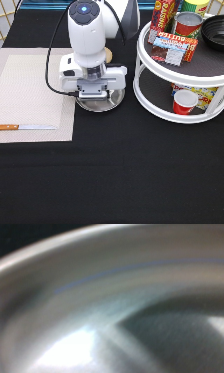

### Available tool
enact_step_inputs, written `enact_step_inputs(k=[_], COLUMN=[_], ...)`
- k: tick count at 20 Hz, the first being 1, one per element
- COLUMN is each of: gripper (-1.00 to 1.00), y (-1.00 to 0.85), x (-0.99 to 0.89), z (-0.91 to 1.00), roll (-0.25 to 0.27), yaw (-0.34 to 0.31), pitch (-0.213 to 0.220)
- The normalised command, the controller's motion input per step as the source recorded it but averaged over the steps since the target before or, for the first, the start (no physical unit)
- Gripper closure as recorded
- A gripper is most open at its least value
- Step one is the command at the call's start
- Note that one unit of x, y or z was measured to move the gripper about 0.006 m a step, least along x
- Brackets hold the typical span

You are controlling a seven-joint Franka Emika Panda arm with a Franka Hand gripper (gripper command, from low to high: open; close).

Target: Arrange plate and fork

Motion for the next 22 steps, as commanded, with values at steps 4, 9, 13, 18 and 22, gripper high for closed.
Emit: enact_step_inputs(k=[4,9,13,18,22], gripper=[-1.00,-1.00,-1.00,-1.00,-1.00], y=[-0.54,-0.64,-0.74,-0.77,-0.77], x=[0.45,0.33,0.34,0.35,0.35], z=[0.17,0.24,0.23,0.26,0.21], roll=[0.046,0.075,0.099,0.114,0.109], yaw=[-0.013,-0.004,0.000,0.000,0.000], pitch=[0.098,0.101,0.093,0.107,0.101])
